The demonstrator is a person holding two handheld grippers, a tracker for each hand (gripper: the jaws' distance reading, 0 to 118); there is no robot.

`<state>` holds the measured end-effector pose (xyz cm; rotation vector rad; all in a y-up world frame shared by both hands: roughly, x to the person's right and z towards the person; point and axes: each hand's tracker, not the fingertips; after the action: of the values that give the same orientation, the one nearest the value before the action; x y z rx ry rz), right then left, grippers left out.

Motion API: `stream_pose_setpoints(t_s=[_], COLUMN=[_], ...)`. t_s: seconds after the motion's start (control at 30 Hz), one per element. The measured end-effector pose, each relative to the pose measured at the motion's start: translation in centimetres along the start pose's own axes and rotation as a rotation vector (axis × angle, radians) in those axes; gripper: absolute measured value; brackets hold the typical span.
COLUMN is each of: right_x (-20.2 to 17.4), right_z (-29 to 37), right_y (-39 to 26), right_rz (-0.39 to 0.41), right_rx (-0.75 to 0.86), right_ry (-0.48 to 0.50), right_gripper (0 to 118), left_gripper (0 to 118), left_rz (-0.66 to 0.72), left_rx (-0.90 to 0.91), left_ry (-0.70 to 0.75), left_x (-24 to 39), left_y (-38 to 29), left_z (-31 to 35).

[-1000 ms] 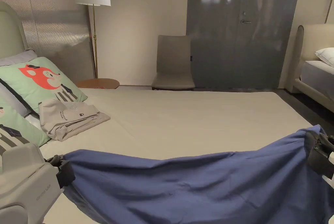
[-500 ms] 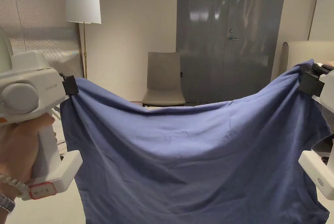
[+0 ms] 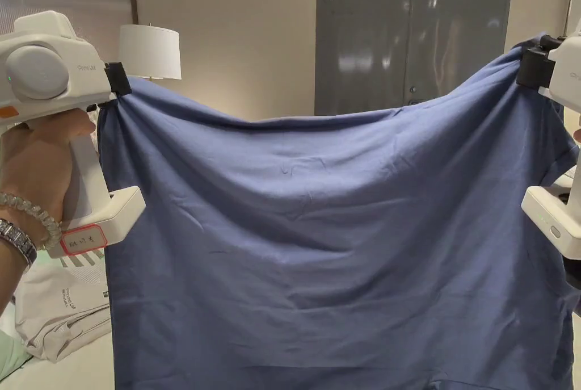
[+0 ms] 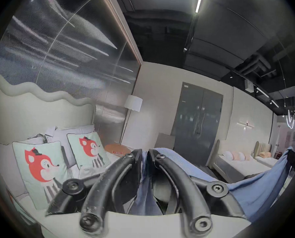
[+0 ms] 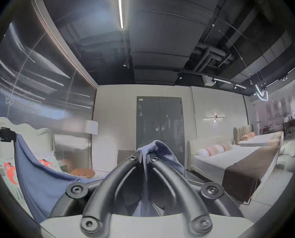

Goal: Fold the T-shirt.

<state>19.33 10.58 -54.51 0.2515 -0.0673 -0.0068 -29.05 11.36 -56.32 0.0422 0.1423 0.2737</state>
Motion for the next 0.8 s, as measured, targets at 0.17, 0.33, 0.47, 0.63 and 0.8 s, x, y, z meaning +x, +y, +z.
stream_pose_setpoints(t_s=[0.17,0.33,0.47,0.63,0.8], right_x=[-0.5,-0.6,-0.7,-1.1,-1.0], right_z=[-3.9,-5.9,-6.0,-4.1,0.9], right_y=[-0.5,-2.8,-4.9,-7.2,-9.1], right_rz=[0.051,0.064,0.064,0.086,0.088], right_rx=[0.028,0.010,-0.027,-0.092,-0.130], right_ry=[-0.027,-0.041,-0.033,-0.008,0.010], right_gripper=[5,5,5,5,5], left_gripper=[7,7,7,7,7], left_rz=[0.020,0.035,0.047,0.037,0.031], left_rx=[0.029,0.023,-0.013,-0.051,-0.102], left_ry=[0.000,0.011,0.018,0.021,0.025], left_x=[0.4,-0.2,-0.8,-1.9,-3.7], left_y=[0.2,-1.2,-3.1,-5.6,-8.1], left_z=[-3.8,-5.9,-6.4,-5.1,-1.8])
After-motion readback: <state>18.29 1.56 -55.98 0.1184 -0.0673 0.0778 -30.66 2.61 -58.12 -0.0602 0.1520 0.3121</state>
